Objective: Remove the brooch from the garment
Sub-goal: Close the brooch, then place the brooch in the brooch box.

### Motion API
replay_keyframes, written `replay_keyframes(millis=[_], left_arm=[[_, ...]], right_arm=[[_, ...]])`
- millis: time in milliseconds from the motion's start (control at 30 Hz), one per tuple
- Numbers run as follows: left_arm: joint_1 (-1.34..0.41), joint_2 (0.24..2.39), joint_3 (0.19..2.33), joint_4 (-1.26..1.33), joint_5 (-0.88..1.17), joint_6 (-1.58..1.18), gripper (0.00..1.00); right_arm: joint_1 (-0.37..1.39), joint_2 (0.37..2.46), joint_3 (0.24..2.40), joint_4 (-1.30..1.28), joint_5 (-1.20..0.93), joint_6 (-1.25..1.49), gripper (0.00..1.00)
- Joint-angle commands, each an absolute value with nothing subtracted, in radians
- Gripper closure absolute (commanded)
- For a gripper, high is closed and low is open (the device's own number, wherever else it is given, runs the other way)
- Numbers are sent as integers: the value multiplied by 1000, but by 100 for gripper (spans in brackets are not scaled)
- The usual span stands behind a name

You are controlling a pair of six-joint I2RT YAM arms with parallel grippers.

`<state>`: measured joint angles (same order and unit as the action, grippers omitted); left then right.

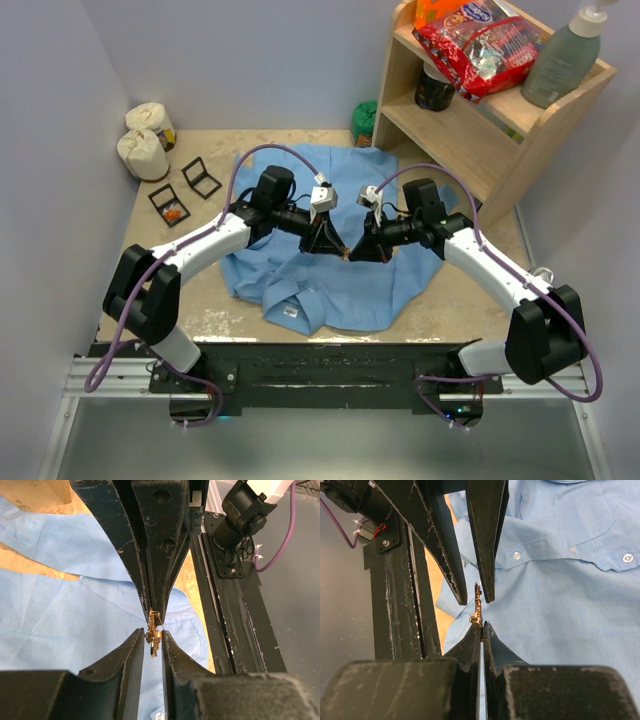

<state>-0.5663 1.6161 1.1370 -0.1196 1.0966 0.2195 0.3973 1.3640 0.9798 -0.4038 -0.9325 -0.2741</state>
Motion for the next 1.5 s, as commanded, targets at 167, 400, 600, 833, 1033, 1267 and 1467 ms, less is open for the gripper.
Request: replay_keyframes(millis=[167,400,600,833,1033,1267,1467], left_arm=[[-568,1586,1173,-77,1137,204,77],[-568,1589,1180,-71,1146,193,89],[-568,1594,1181,-75,1144,195,100],[-568,1591,1178,-94,1114,207,100],[-568,1562,1198,-158,1088,259,100],[-520,1522,1200,-209,1046,311,100],[-462,1513,1239,-305,974,394,100]], right_arm=[[399,1358,992,-393,-934,-288,100],[397,1359,996,-394,-934,-288,100],[397,1359,997,-394,-928,-288,100],[399,1368,1031,-416,-925,-296,86],[391,1388,1112,-523,-927,-365,58],[359,1385,1169,-615,-919,-406,38],[337,1344,1177,-629,-885,-400,25]])
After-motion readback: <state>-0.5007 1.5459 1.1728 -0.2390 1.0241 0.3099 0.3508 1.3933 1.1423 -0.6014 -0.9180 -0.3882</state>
